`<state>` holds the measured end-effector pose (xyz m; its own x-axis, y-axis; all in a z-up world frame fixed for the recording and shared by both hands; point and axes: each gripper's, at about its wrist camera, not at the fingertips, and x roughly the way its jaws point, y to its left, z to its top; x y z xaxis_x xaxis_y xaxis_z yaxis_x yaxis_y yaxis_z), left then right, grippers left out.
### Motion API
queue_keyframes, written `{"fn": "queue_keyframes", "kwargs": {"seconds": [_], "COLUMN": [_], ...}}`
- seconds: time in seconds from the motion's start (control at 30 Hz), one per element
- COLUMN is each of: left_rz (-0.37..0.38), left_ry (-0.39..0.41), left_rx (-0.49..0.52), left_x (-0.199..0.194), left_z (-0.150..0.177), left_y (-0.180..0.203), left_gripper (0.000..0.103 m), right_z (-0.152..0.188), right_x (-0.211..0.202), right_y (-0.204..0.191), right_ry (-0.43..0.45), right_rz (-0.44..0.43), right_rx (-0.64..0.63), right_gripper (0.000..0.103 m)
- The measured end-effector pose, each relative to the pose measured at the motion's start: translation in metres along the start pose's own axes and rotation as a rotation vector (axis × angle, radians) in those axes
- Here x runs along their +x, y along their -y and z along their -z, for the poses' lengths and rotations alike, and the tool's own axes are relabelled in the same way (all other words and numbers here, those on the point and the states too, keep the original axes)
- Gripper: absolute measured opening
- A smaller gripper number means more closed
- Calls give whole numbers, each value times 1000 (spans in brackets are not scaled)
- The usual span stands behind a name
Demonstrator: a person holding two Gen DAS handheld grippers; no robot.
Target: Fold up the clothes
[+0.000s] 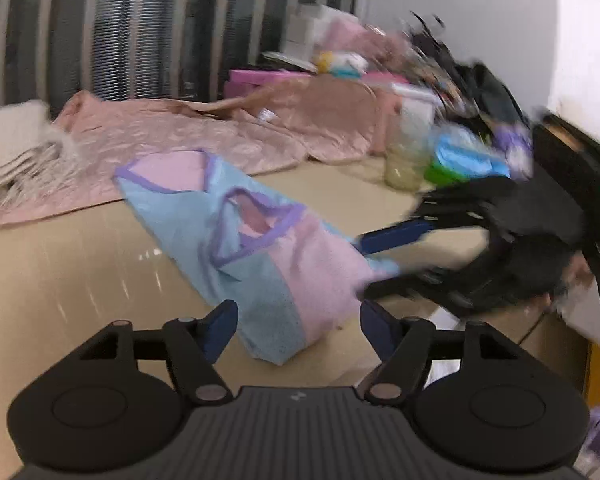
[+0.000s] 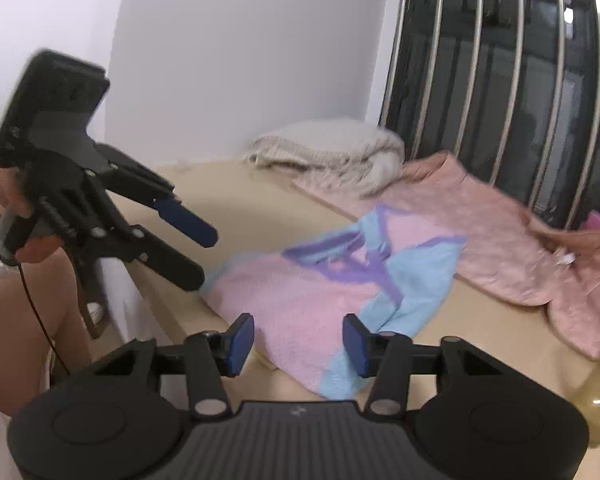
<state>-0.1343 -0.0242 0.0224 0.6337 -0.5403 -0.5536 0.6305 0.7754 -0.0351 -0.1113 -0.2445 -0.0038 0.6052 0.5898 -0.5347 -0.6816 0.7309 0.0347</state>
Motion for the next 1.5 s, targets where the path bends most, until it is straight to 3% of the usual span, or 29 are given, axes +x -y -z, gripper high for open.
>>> {"fn": "queue_keyframes", "kwargs": {"seconds": [0.07,0.1,0.2,0.23,0.37,0.4,0.43,0.47,0.5,0.63,0.7,0.73,0.87,0.93,1.03,1.13,1.17,1.2,1.27,1.33,1.4,1.47,1.5], "left_rz": [-31,-52,-29,-20,-30,-51,-86,-121,-141,-170,-149,-139,-135,-141,-145,-115,-90,-65,-19,-25,-63,-74,-77], "left_ry": [-18,-27,-58,-59,-57,-35,9,53,88,106,74,50,-1,-11,-12,-27,-35,-43,-40,-9,33,24,16], "left_rx": [85,121,101,62,104,137,190,243,305,555,605,625,687,709,728,718,705,693,660,657,673,707,723], "left_x": [9,13,15,12,-13,-21,-30,-39,-43,-23,-8,0,8,10,11,5,0,-6,-15,-20,-22,-19,-18], "left_z": [1,2,6,9,21,23,27,31,33,37,36,35,45,50,57,51,48,45,40,44,54,64,69], "left_y": [9,13,12,11,22,24,29,34,40,65,68,69,70,69,65,62,61,59,54,51,50,52,53], "left_gripper": [67,62,30,27,29,40,63,73,84,82,76,67,60,46,42,29,25,19,18,28,46,48,48], "right_z": [-1,-2,3,6,18,20,22,24,26,23,15,12,18,25,27,21,18,16,14,16,25,41,49], "right_x": [5,8,4,1,-26,-36,-47,-55,-62,-48,-34,-26,-9,-3,-2,-10,-15,-20,-29,-36,-41,-43,-41], "right_y": [-2,-3,1,1,-15,-23,-33,-42,-51,-69,-66,-63,-67,-73,-74,-71,-70,-70,-71,-74,-85,-99,-104], "right_ry": [3,4,3,2,-11,-12,-1,14,28,-2,-15,-25,-75,-101,-102,-89,-83,-79,-73,-61,-27,11,22], "right_rz": [-21,-32,-59,-68,-92,-94,-77,-41,0,62,54,49,23,31,32,-7,-27,-47,-75,-72,-14,67,103], "right_rx": [-15,-23,21,45,26,-10,-81,-170,-260,-578,-610,-618,-699,-737,-704,-625,-594,-567,-531,-534,-629,-777,-846], "right_gripper": [26,21,10,9,9,14,23,53,71,69,67,64,58,52,49,26,11,8,8,12,39,49,48]}}
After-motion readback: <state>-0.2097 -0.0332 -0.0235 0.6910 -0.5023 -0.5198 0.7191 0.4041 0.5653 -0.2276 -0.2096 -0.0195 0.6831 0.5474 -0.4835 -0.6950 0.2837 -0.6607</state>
